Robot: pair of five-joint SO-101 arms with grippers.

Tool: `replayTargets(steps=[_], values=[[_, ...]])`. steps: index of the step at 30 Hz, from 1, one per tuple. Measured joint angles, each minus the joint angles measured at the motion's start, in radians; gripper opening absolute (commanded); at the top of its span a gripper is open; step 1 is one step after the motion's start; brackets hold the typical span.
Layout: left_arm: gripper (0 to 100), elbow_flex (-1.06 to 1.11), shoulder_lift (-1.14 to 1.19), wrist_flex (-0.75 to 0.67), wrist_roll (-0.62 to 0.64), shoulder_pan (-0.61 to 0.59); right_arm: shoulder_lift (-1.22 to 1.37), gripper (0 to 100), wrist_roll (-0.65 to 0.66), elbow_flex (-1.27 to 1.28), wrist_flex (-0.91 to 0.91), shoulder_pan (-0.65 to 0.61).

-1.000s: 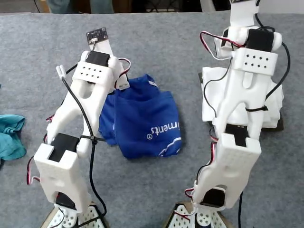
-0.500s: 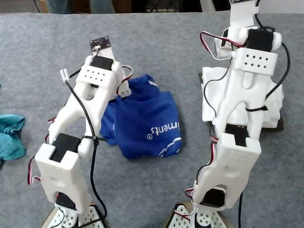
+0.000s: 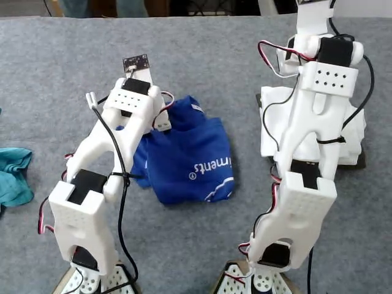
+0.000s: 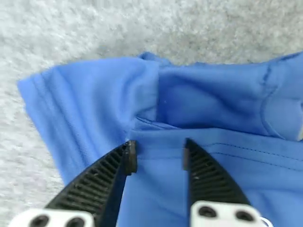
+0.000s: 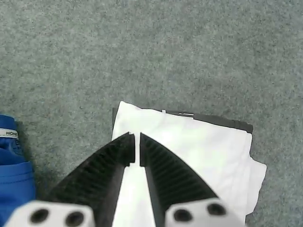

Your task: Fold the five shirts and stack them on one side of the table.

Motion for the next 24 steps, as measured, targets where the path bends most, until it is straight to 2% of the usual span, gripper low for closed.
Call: replayTargets(steps=[15,24], values=[[22,0.034,-0.002,0.012,-0.020,-0.038,0.000,2.5,0.000,0.000,0.000,0.000],[22,0.098,-0.002,-0.069,0.032,-0.028,0.000,2.5,0.000,0.000,0.015,0.000]])
